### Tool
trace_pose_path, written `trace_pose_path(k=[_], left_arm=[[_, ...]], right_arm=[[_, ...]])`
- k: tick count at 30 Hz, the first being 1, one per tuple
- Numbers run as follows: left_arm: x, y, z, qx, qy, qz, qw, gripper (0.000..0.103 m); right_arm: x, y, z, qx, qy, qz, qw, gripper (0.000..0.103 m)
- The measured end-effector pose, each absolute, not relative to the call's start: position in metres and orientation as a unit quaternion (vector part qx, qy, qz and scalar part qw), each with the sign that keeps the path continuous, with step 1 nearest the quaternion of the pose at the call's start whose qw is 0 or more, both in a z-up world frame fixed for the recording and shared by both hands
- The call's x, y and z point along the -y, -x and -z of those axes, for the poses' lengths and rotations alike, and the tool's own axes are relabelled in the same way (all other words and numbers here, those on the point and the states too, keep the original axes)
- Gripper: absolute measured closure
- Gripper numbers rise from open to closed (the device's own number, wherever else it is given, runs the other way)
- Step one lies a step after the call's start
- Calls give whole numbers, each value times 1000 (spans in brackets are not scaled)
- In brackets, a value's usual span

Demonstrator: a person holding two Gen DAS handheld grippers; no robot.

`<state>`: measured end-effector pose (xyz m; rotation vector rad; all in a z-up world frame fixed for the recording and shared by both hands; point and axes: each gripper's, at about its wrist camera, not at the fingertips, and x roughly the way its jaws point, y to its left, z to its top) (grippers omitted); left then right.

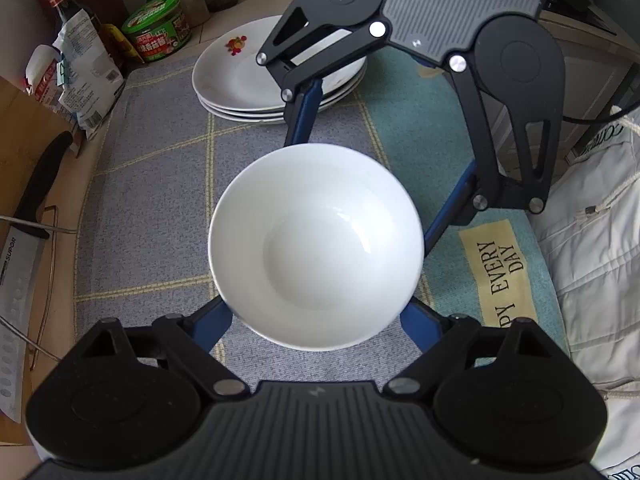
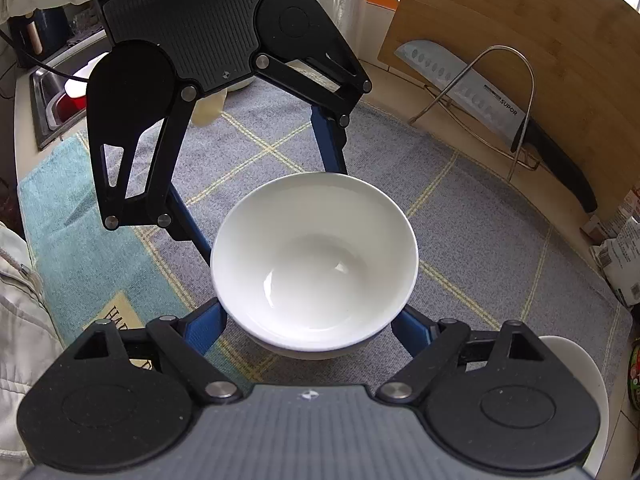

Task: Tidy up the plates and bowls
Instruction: 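Lower the large bowl into the other bowl and open both tools, then withdraw both tools and move the right tool toward the floral bowl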

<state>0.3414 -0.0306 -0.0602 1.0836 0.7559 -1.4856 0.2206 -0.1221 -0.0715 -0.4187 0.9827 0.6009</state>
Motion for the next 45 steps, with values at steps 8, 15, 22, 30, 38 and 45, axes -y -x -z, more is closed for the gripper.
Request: trace_pose_path(k=[8, 15, 22, 30, 38, 45], left_arm=[[17, -337, 47, -292, -467, 617, 562, 11], [14, -322, 43, -286, -451, 626, 569, 8], [6, -315, 38, -284, -419, 619, 601, 8], [-37, -311, 21, -312, -306, 481, 760, 6], [-108, -292, 14, -362, -98, 248, 893, 3], [-167, -290, 26, -389, -60, 167, 904, 3]], right_arm=[[123, -214, 51, -425, 192, -287, 837, 1], [117, -215, 55, -420, 195, -291, 837, 0], [119, -214, 51, -417, 192, -285, 841, 0], [116, -207, 47, -408, 170, -235, 866, 0], [103, -208, 39, -390, 128, -192, 892, 0], [44, -203, 39, -368, 137, -165, 905, 0]])
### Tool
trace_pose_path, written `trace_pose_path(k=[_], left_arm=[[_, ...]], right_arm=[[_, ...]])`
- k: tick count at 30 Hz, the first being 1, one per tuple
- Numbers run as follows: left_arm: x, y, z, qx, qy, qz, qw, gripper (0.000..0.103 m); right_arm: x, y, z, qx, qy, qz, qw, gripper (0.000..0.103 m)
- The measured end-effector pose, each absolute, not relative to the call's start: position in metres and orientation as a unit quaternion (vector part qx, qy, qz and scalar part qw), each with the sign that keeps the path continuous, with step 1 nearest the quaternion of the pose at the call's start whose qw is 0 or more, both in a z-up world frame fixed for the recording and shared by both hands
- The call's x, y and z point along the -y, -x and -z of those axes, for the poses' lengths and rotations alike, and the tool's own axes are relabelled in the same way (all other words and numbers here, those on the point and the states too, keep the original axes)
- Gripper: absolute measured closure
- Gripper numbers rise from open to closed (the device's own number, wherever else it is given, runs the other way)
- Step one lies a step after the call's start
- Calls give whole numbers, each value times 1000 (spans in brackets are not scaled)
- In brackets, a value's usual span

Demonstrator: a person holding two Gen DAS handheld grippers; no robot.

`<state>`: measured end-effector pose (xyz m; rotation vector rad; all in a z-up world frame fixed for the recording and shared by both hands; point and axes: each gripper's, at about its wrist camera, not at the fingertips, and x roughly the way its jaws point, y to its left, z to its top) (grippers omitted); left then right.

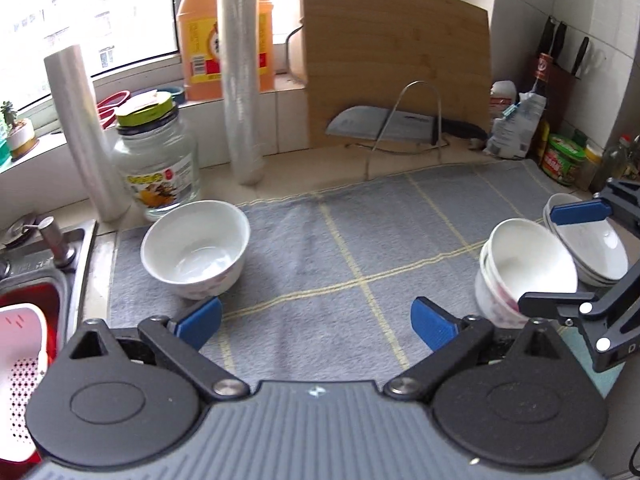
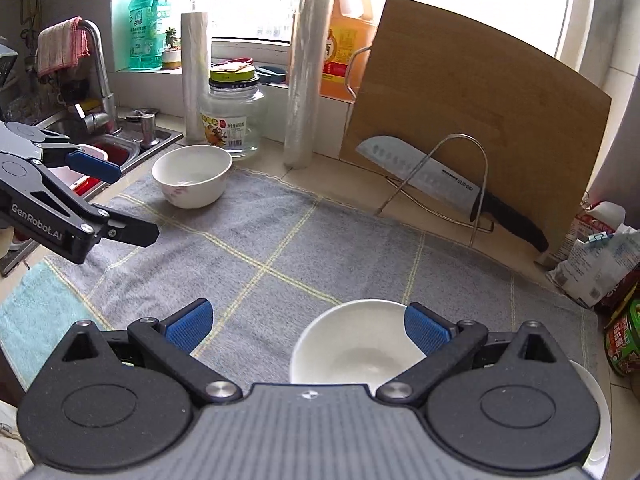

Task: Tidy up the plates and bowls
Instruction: 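Withdraw both tools and move the right tool toward the floral bowl, then grip the rim of the floral white bowl with the left tool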

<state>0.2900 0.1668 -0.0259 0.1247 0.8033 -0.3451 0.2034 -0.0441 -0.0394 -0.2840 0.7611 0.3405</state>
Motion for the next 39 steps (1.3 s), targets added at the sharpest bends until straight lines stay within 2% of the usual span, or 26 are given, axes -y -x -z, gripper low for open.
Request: trace_pose_path(k=[15, 30, 39], left_arm=[[-272, -342, 38, -410, -76, 204, 886, 3], [-266, -434, 58, -431, -61, 221, 873, 3], [-261, -462, 70, -449, -40, 226, 864, 3]], right_arm=[[-94, -231, 82, -393, 152, -124, 898, 0], [-126, -298, 117, -397, 165, -195, 882, 0], [-141, -328, 133, -392, 171, -215, 878, 0]])
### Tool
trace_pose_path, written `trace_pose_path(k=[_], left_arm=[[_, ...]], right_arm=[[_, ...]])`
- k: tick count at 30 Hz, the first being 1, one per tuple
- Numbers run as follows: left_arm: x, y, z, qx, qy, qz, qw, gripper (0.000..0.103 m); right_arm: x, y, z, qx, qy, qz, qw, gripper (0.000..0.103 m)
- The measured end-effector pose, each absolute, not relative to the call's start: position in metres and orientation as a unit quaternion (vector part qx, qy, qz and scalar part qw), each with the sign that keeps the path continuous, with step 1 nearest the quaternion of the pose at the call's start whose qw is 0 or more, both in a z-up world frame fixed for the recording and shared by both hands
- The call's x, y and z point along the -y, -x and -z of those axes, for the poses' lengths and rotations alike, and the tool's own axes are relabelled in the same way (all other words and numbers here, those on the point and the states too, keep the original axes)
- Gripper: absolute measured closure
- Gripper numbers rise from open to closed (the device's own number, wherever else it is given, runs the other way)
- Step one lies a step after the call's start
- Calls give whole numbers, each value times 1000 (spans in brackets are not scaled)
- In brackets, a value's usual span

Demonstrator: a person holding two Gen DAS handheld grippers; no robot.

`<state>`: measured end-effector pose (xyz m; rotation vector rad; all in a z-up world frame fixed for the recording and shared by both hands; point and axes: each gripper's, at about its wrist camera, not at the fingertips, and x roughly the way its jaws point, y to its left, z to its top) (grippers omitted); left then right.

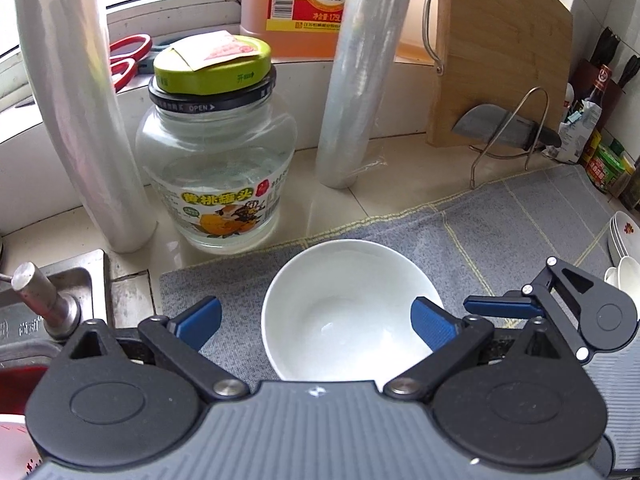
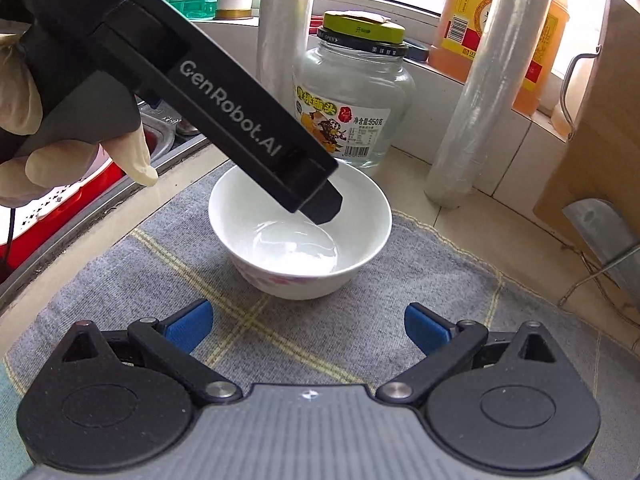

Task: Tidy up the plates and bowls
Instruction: 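Grip the rim of the floral white bowl with the left tool, then carry the floral bowl with the left tool over the nested white bowls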

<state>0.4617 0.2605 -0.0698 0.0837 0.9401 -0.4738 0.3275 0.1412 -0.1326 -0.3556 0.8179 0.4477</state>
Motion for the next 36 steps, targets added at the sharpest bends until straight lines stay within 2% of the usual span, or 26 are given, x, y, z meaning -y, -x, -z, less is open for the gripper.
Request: trace_pose_path(k=[5, 9, 12, 36], left_arm=[[-255, -466, 72, -448, -37, 236, 861, 5], [-254, -470, 75, -455, -29, 243, 856, 12], [-254, -471, 78, -459, -26, 246, 853, 22], [-255, -477, 84, -464, -7, 256, 848, 27]], right_arm=[[-146, -336, 137, -386, 173, -219, 879, 1], [-148, -341, 137, -378, 171, -220, 883, 5], [-149, -344, 137, -376, 163, -223, 884, 11], [-155, -337, 132, -355, 163, -231, 891, 15]])
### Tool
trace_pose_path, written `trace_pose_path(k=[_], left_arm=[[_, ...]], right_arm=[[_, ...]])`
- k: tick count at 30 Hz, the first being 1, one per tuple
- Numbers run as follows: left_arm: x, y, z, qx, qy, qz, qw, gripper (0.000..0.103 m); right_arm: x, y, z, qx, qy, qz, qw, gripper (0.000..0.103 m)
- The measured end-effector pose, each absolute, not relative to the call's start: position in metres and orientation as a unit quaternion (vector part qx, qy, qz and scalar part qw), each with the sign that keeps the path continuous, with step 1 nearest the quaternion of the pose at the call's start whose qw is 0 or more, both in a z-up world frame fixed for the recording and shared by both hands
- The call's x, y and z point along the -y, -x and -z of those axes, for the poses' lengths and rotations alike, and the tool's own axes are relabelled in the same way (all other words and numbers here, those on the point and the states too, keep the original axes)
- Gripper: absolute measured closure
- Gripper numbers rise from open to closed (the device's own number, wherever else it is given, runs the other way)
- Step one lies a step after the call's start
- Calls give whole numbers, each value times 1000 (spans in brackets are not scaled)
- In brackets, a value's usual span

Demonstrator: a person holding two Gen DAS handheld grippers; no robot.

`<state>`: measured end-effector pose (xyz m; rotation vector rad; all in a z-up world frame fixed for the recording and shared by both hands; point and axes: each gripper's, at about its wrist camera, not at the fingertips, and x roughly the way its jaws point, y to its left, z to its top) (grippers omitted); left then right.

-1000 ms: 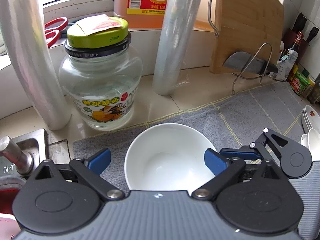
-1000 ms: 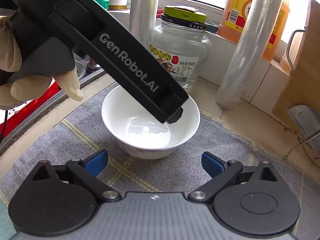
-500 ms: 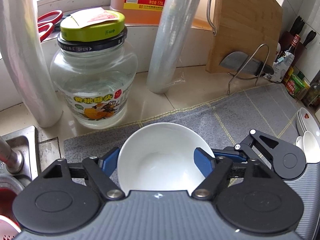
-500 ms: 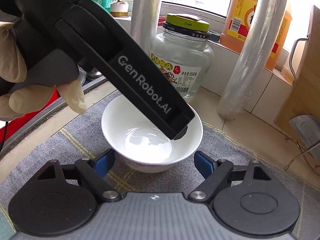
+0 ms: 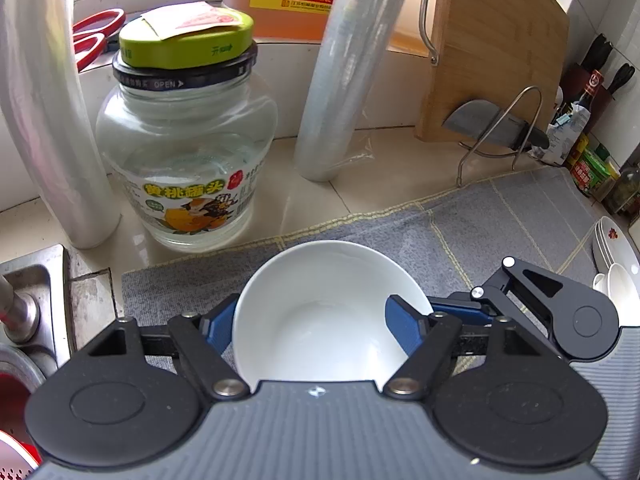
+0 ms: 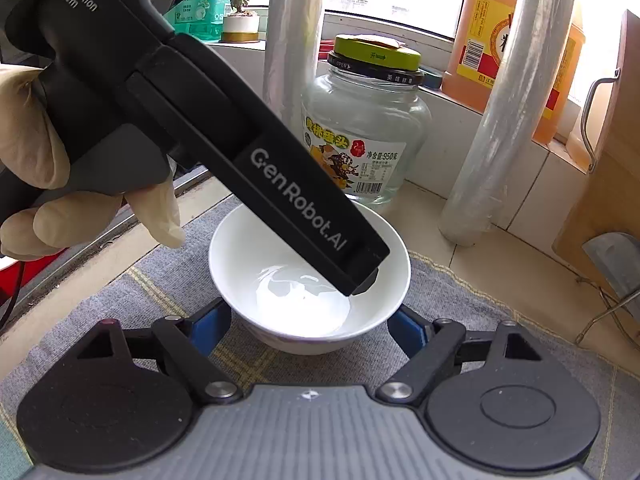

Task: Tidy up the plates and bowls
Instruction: 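Carry the floral bowl with the left tool over the nested white bowls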

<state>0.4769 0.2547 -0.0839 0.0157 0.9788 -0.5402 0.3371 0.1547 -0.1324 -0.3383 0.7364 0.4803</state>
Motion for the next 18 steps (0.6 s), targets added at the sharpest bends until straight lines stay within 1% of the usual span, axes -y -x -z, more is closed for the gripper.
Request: trace_pose_path(k=[8, 18], left_arm=[[-255, -472, 79, -459, -4, 265, 848, 27], [-252, -450, 64, -449, 0, 273, 851, 27]], right_arm=[[-154, -338, 131, -364, 159, -227, 889, 15], [-149, -318, 116, -359, 164, -224, 891, 15]])
